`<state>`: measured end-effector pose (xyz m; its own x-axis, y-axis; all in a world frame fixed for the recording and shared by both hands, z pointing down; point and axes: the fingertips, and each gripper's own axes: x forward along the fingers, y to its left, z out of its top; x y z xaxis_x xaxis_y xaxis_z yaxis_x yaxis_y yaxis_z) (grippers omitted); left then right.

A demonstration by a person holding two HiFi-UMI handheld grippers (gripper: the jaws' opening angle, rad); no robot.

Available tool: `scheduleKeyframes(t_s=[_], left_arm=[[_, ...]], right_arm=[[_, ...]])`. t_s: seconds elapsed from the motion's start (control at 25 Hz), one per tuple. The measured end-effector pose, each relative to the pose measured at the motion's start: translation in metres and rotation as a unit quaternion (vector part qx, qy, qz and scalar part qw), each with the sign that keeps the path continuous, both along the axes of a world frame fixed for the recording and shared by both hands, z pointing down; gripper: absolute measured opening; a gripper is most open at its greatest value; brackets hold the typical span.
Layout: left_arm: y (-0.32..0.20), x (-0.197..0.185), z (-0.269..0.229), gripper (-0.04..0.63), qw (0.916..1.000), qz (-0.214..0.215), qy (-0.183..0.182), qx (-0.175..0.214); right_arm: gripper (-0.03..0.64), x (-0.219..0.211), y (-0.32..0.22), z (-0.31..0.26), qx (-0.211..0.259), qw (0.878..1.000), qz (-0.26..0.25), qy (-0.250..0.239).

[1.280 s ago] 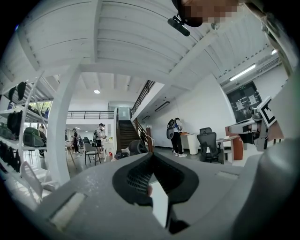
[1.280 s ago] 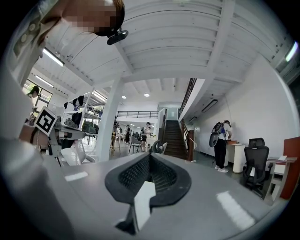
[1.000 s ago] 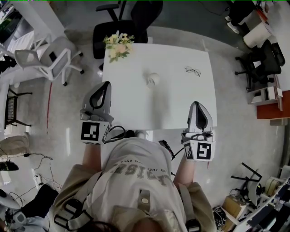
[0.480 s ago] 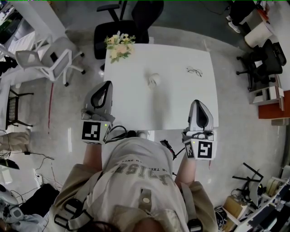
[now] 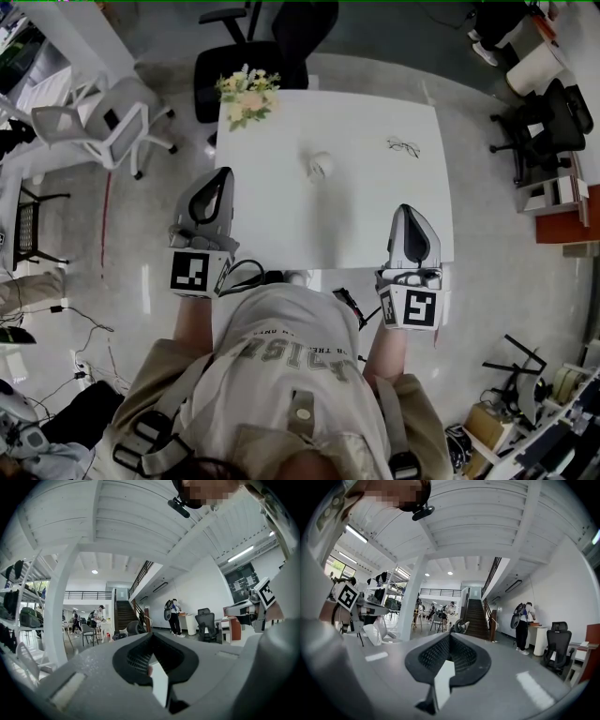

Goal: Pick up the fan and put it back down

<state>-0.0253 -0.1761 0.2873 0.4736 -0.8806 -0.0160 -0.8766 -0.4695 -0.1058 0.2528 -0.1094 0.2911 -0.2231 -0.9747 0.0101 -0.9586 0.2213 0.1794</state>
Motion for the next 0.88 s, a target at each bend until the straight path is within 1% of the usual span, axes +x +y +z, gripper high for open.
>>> scheduleKeyframes(t_s=[0.36,0.88], left_arm=[[-0.002,-0.001,0.002,0.011,1.0,0.0,0.002,-0.003],[-0.003,-0.004,0.004,0.011,1.0,-0.003,0.004,-0.006]], right_arm=[[0.0,-0.007,-0.001,-0.002,-0.001,1.0,-0.012,0.026],[0.0,-0.013,-0.004,0.0,-0.008,0.999,-0.019,0.044]])
